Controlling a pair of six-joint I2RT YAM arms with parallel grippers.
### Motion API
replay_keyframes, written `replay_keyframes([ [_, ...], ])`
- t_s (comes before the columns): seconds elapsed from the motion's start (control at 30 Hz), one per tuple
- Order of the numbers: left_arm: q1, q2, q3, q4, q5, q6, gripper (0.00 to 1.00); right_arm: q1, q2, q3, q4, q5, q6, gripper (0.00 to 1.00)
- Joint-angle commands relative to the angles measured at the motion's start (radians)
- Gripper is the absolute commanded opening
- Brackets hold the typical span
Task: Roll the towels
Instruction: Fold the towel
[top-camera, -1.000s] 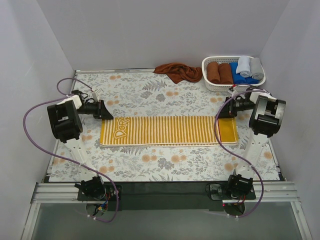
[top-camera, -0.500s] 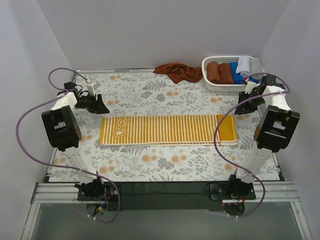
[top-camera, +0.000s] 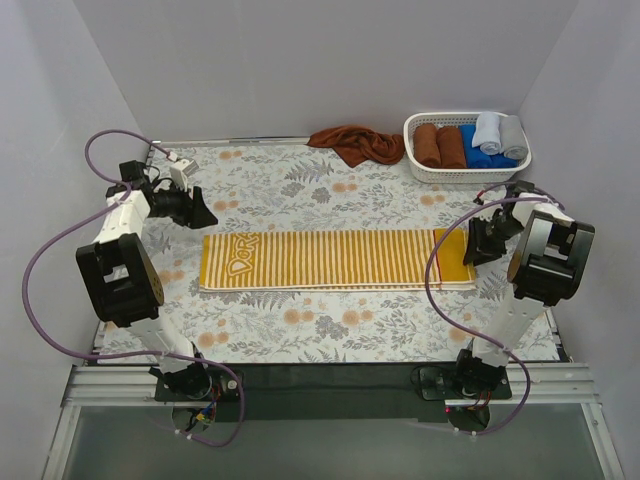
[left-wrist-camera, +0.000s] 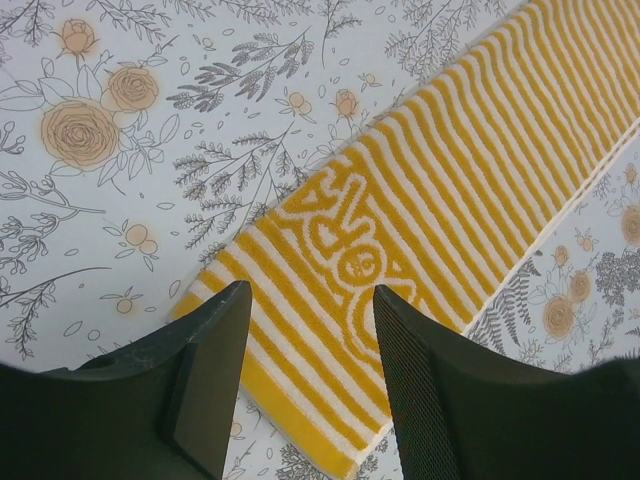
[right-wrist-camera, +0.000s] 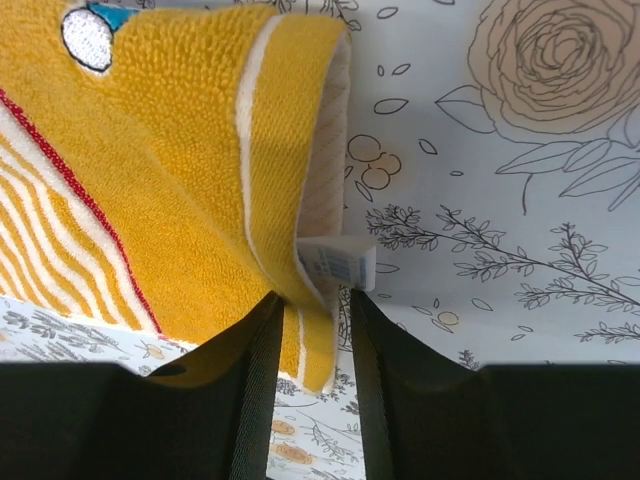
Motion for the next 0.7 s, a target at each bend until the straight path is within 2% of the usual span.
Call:
replay_keyframes([
  [0.0,-0.004,-0.054,-0.013,0.013,0.010,0.016,0.49,0.028,0.007,-0.058,0.074,0.011,0.016,0.33],
  [0.2,-0.004,-0.057,-0.026,0.038,0.003,0.001,0.49,0.081,-0.013,-0.136,0.101,0.020,0.025,0.28],
  [0.27,-0.005,-0.058,-0.031,0.044,0.003,-0.004,0.49,0.087,-0.009,-0.141,0.099,0.042,0.026,0.20],
  [0.3,-0.004,-0.058,-0.031,0.049,0.001,-0.010,0.49,0.086,-0.008,-0.133,0.098,0.055,0.025,0.09],
  [0.33,-0.004,-0.061,-0.033,0.050,0.001,-0.013,0.49,0.084,-0.015,-0.127,0.096,0.069,0.025,0.03],
  [0.37,-0.005,-0.063,-0.034,0.052,0.000,-0.016,0.49,0.081,-0.021,-0.120,0.091,0.084,0.022,0.01],
  [0.5,-0.005,-0.071,-0.033,0.053,-0.007,-0.024,0.49,0.045,-0.059,-0.040,0.042,0.109,-0.010,0.01],
  [0.67,-0.004,-0.081,-0.037,0.052,-0.005,-0.022,0.49,-0.054,-0.065,0.135,-0.062,0.100,-0.081,0.01],
])
